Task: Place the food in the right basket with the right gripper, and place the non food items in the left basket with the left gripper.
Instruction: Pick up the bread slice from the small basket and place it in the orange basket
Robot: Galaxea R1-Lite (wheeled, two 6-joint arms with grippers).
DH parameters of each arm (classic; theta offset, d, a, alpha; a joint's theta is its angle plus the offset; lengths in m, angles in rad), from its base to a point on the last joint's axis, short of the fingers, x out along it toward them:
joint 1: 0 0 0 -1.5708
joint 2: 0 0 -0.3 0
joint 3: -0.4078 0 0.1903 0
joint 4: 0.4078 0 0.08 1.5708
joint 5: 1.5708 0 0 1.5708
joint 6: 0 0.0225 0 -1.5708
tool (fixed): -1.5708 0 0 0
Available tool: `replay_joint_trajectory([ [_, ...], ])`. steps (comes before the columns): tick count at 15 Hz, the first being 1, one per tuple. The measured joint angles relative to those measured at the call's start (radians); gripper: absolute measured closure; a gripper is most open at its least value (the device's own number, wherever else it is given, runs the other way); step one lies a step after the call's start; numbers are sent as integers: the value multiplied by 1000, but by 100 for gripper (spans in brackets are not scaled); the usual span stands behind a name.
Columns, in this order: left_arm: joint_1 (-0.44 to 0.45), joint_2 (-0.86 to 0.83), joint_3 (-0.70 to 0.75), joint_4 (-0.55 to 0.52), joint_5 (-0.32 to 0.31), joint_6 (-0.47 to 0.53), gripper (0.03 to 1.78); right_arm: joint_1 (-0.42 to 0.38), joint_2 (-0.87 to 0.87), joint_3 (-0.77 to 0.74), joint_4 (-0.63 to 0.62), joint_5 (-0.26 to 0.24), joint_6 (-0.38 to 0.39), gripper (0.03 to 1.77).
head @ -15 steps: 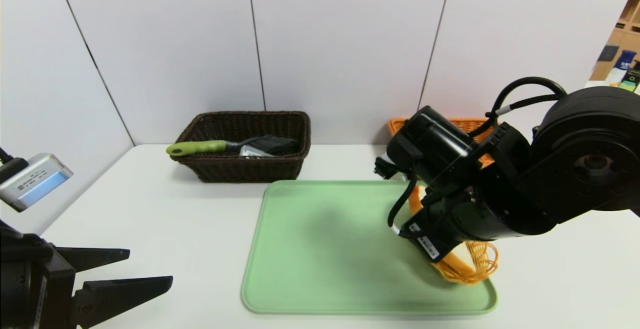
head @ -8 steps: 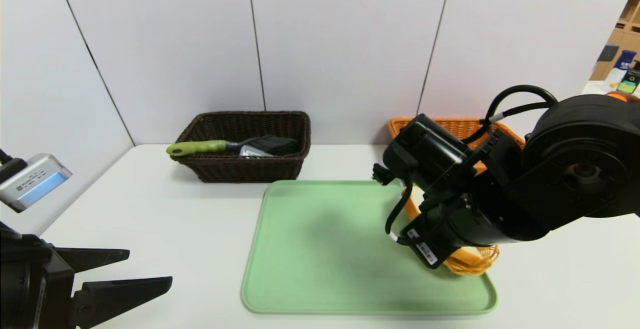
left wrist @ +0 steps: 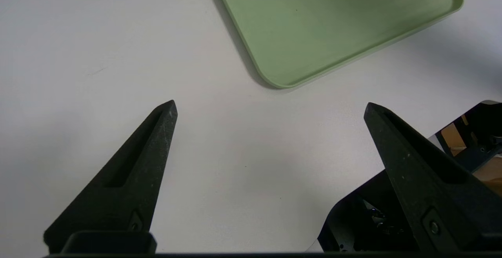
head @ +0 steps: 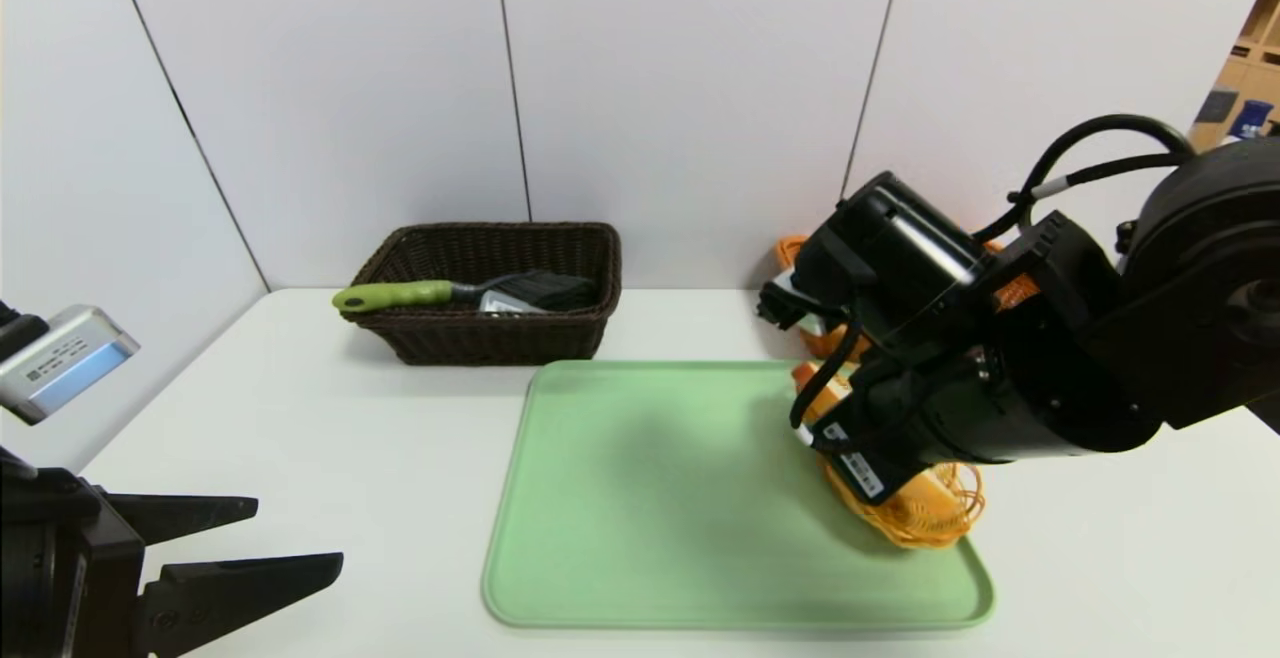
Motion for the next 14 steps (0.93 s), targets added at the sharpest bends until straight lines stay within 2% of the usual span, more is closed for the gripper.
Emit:
replay_joint_trajectory([
  [10, 0, -15, -1, 0, -5, -3, 12, -7, -146, -53, 16, -9, -10, 166],
  [14, 1, -21, -1, 0, -5, -3, 12, -59, -195, -90, -14, -9, -18, 166],
])
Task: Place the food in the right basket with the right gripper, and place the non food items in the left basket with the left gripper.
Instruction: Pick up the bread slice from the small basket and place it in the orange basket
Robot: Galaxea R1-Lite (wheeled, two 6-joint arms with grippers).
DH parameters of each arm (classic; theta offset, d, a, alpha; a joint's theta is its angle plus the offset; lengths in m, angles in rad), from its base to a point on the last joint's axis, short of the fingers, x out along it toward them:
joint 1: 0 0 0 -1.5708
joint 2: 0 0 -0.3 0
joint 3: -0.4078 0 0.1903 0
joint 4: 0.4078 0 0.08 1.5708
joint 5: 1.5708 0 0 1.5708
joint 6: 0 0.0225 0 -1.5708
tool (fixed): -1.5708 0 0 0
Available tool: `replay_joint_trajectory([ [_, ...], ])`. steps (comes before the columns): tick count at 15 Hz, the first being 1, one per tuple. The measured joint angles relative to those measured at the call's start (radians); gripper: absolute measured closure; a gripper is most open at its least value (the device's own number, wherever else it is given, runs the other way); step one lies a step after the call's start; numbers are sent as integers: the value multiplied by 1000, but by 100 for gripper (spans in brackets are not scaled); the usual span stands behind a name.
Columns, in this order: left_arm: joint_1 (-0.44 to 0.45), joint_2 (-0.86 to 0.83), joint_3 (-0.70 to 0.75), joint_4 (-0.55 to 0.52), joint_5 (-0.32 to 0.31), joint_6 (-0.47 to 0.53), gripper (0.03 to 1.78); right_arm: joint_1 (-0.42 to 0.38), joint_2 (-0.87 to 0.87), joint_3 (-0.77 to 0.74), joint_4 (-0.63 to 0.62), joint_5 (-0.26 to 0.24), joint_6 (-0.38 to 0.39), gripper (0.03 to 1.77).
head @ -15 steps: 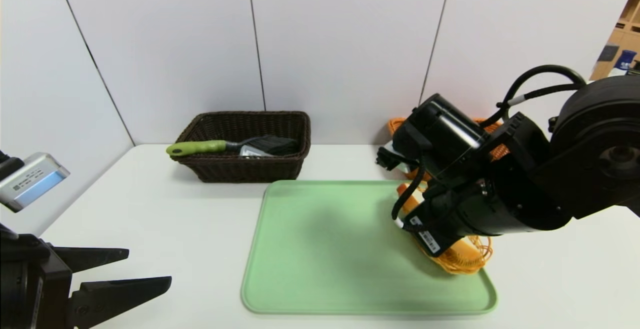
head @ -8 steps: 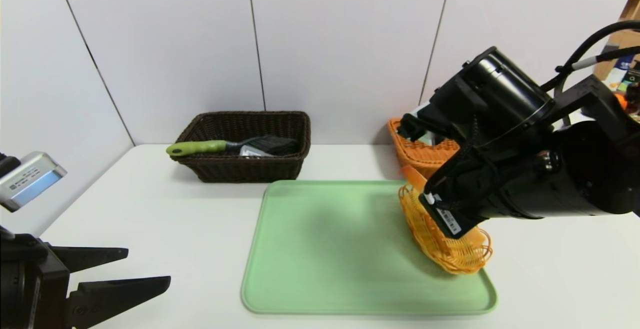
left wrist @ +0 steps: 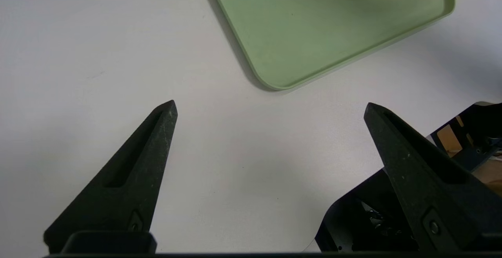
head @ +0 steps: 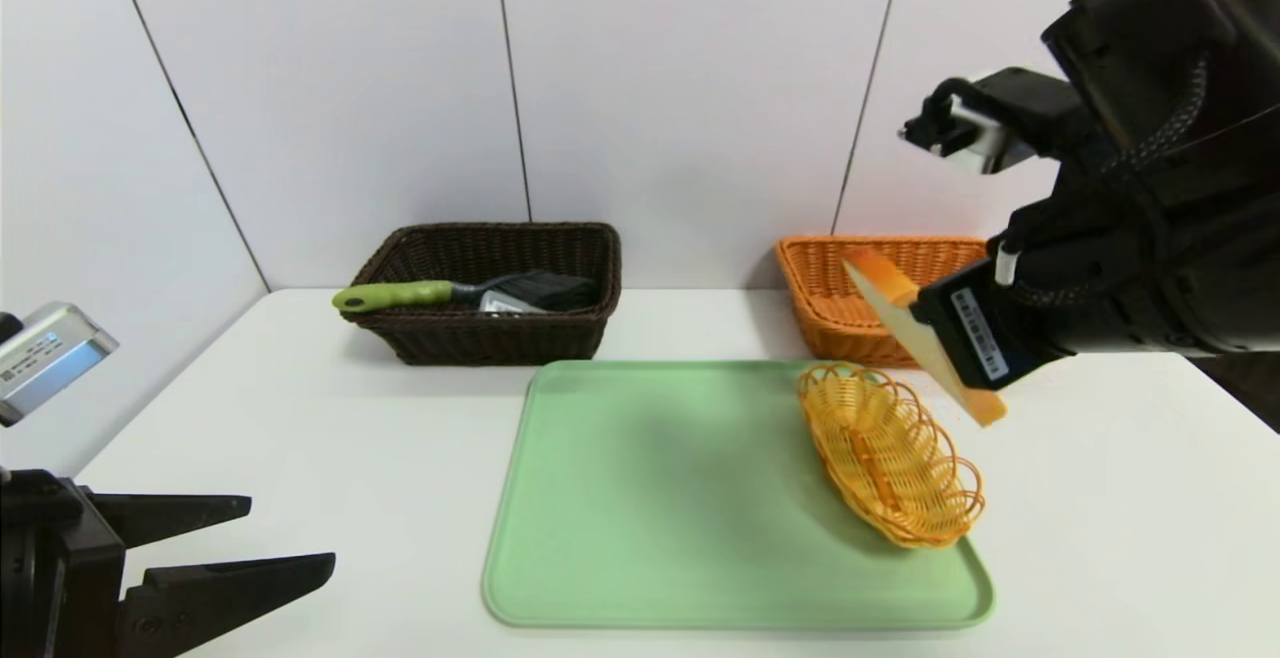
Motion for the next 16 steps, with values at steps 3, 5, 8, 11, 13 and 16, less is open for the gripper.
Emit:
replay_joint_trajectory([
  [3, -1, 0, 0, 0, 0, 0, 12, -57, 0, -9, -121, 0, 1, 166],
  [5, 0, 0, 1, 0, 0, 0, 12, -92, 16, -11, -201, 1, 9, 166],
  [8, 0, 0, 4, 0, 1, 0, 12, -151, 67, -11, -327, -2, 46, 166],
  [11, 0, 1, 5, 0, 1, 0, 12, -207, 135, -11, -451, -3, 121, 166],
  [13, 0, 2, 7, 0, 2, -1, 12, -231, 167, -11, -472, -4, 152, 166],
  [16, 0, 2, 13, 0, 2, -1, 12, -273, 195, -14, -482, -2, 157, 166],
])
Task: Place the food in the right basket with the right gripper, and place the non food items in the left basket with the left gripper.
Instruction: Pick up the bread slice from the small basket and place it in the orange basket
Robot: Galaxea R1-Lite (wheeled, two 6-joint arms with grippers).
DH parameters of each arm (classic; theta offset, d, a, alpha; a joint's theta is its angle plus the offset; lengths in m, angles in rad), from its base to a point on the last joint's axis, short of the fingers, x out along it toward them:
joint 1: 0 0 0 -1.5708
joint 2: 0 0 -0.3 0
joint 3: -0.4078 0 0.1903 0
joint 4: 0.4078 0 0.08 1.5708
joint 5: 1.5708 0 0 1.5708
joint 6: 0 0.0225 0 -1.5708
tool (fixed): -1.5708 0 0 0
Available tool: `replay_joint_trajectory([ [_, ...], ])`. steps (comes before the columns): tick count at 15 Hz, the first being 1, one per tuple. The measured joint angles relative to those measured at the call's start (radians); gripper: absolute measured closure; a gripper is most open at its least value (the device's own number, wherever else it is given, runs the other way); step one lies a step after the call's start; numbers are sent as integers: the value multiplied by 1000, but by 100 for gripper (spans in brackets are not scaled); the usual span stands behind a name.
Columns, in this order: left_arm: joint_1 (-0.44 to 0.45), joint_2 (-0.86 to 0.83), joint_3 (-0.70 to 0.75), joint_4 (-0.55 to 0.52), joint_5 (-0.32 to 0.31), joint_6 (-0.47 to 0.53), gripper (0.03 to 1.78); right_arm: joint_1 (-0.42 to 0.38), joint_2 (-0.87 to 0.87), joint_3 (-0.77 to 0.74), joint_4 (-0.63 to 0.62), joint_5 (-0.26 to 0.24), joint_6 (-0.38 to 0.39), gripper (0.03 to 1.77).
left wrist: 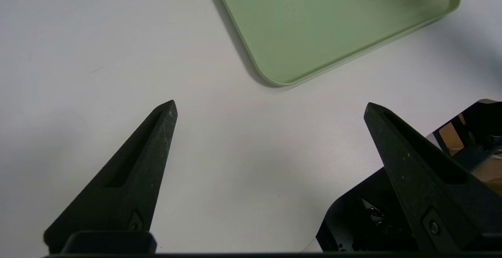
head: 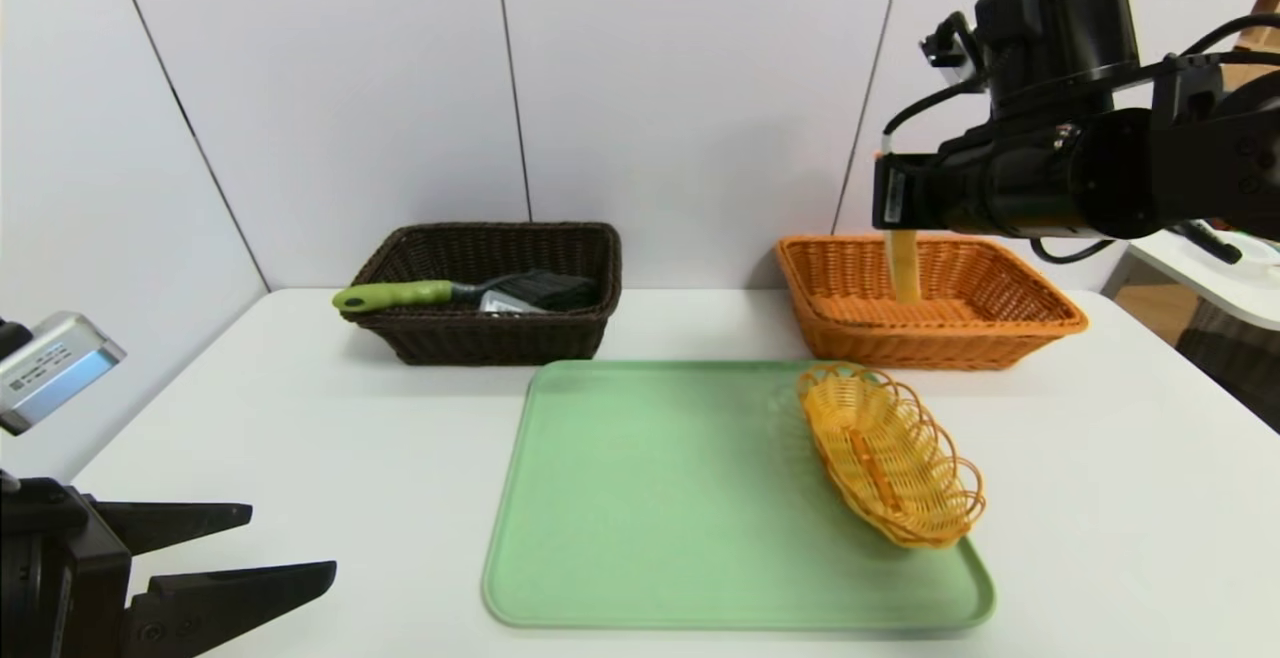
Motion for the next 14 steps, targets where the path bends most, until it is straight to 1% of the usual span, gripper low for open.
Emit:
replay_joint_trajectory([
  [2, 0, 0, 2, 0, 0, -1, 12, -40, 15, -5, -11, 1, -21, 166],
  [3, 0, -1, 3, 0, -1, -1, 12, -60, 21, -11, -12, 2, -51, 166],
  [6, 0, -4, 6, 0, 0, -3, 12, -93, 34, -23, -13, 4, -199, 166],
  [8, 0, -8, 8, 0, -1, -3, 12, -100, 36, -26, -13, 9, -337, 166],
  [10, 0, -11, 10, 0, 0, -6, 12, -103, 37, -28, -15, 14, -503, 166],
  [13, 0, -13, 23, -2, 2, -10, 12, -104, 40, -40, -15, 58, -732, 166],
  [14, 0, -13, 30, -7, 2, -11, 12, -106, 43, -41, -15, 63, -791, 166],
])
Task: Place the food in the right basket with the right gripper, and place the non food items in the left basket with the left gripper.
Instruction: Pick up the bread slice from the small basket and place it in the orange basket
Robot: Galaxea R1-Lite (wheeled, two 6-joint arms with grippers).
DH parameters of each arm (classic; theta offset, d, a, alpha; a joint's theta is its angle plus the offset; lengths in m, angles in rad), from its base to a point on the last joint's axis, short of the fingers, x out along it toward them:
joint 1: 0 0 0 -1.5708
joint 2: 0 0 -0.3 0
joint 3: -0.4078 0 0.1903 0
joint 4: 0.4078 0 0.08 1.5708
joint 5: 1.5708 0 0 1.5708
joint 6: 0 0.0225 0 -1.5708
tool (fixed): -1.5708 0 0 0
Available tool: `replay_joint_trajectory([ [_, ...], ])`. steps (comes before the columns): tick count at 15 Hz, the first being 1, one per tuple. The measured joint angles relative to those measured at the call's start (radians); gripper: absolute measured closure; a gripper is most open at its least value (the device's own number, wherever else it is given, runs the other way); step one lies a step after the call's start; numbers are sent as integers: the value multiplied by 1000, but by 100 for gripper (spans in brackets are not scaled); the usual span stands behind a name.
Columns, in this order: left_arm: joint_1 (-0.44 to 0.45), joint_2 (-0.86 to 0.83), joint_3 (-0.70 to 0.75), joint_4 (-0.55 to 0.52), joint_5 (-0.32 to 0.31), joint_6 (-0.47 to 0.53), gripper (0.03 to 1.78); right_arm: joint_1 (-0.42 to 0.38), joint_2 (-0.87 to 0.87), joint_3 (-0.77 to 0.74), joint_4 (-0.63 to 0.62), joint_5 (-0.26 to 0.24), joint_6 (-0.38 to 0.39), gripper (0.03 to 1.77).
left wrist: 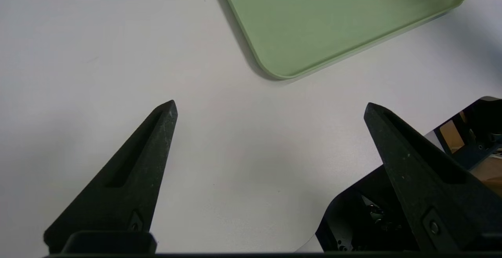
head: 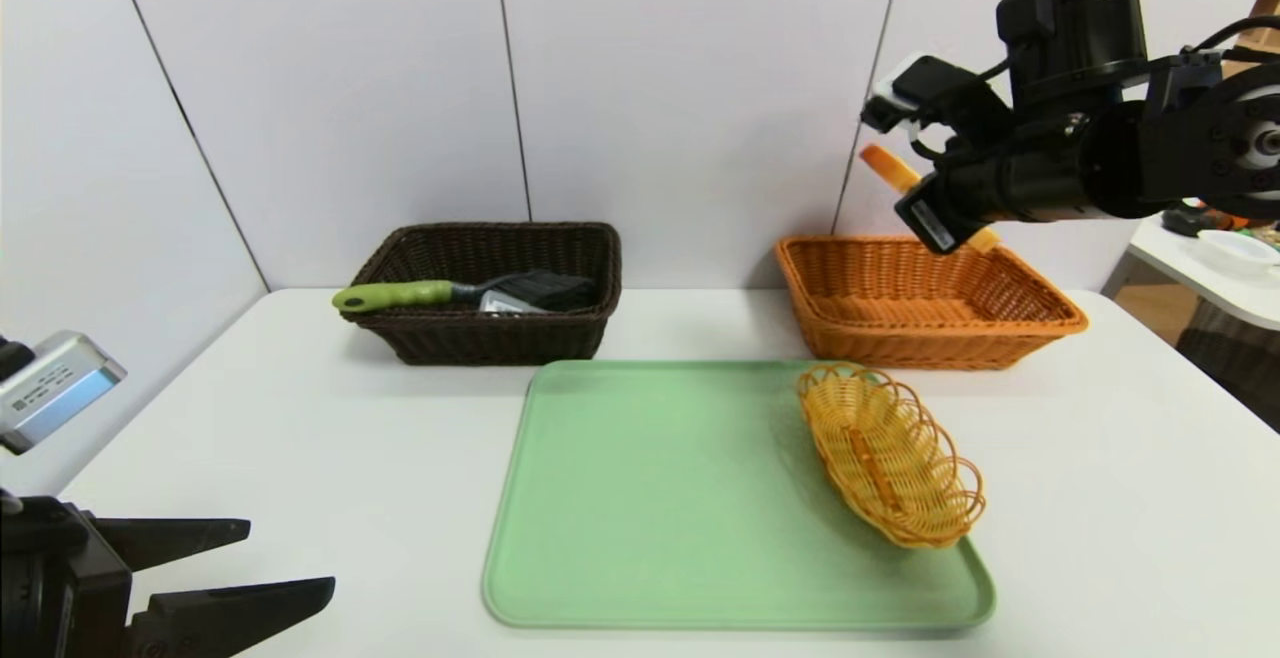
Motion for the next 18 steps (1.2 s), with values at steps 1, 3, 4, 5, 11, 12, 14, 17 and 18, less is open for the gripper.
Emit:
replay_joint_trajectory([
  [1, 0, -1, 10, -17, 0, -7, 12, -3, 5, 0, 0, 2, -46, 166],
  [3, 0, -3, 32, -67, 0, -26, 12, -4, 12, 5, 14, 6, -86, 166],
  [4, 0, -5, 39, -77, 0, -30, 12, -4, 13, 13, 16, 13, -99, 166],
  [5, 0, -7, 43, -77, 0, -30, 12, -4, 11, 25, 19, 28, -124, 166],
  [11, 0, -16, 50, -77, -2, -31, 12, -8, 0, 43, 186, 39, -194, 166],
  [12, 0, -20, 53, -76, -2, -31, 12, -16, 1, 32, 213, 39, -208, 166],
  [14, 0, -27, 58, -76, -2, -32, 12, -34, 5, 11, 241, 37, -249, 166],
  [17, 0, -36, 70, -77, -2, -42, 12, -45, 23, -46, 290, 27, -274, 166],
  [18, 0, -39, 73, -77, -2, -49, 12, -49, 34, -64, 312, 24, -274, 166],
])
